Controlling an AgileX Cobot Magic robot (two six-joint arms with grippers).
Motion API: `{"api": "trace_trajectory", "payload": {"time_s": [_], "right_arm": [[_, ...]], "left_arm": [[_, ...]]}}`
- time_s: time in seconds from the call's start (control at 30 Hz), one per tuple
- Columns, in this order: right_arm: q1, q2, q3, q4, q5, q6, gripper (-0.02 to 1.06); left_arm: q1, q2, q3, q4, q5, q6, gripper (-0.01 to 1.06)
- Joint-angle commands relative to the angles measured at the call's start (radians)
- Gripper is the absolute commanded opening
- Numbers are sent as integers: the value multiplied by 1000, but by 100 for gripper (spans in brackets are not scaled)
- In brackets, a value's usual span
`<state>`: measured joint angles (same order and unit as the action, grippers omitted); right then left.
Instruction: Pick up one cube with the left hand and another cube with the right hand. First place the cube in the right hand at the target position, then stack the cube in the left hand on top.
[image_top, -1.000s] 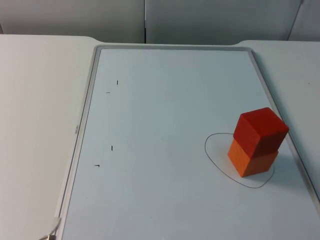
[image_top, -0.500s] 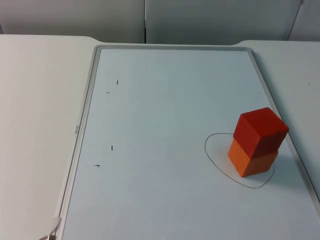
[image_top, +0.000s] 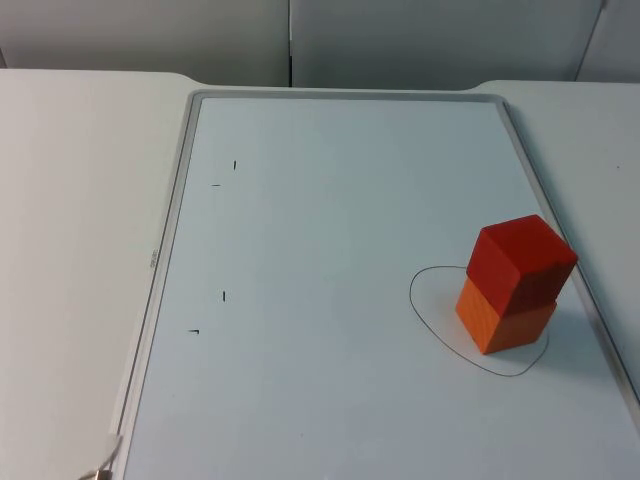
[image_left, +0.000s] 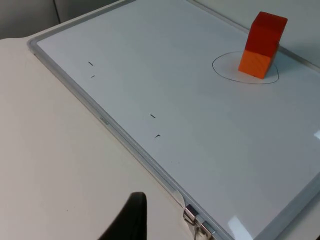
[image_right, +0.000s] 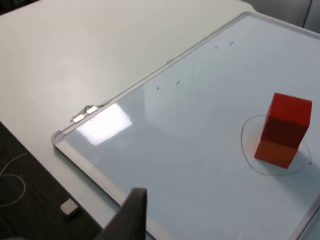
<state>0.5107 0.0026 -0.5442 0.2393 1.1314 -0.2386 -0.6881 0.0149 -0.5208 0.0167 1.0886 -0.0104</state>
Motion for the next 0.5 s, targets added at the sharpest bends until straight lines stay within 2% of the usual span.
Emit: {"api": "trace_trajectory", "payload": {"time_s": [0.0, 0.2, 0.33, 0.47], "right_arm": [[2, -3, 28, -14, -35, 15, 104], [2, -3, 33, -70, -43, 72, 104], [2, -3, 33, -184, -50, 189, 104], [2, -3, 33, -194, -50, 190, 104]], "left_arm": [[0, -5, 6, -11, -10, 2, 105], [0, -5, 6, -11, -10, 2, 105], [0, -5, 6, -11, -10, 2, 105], [0, -5, 6, -11, -10, 2, 105]]}}
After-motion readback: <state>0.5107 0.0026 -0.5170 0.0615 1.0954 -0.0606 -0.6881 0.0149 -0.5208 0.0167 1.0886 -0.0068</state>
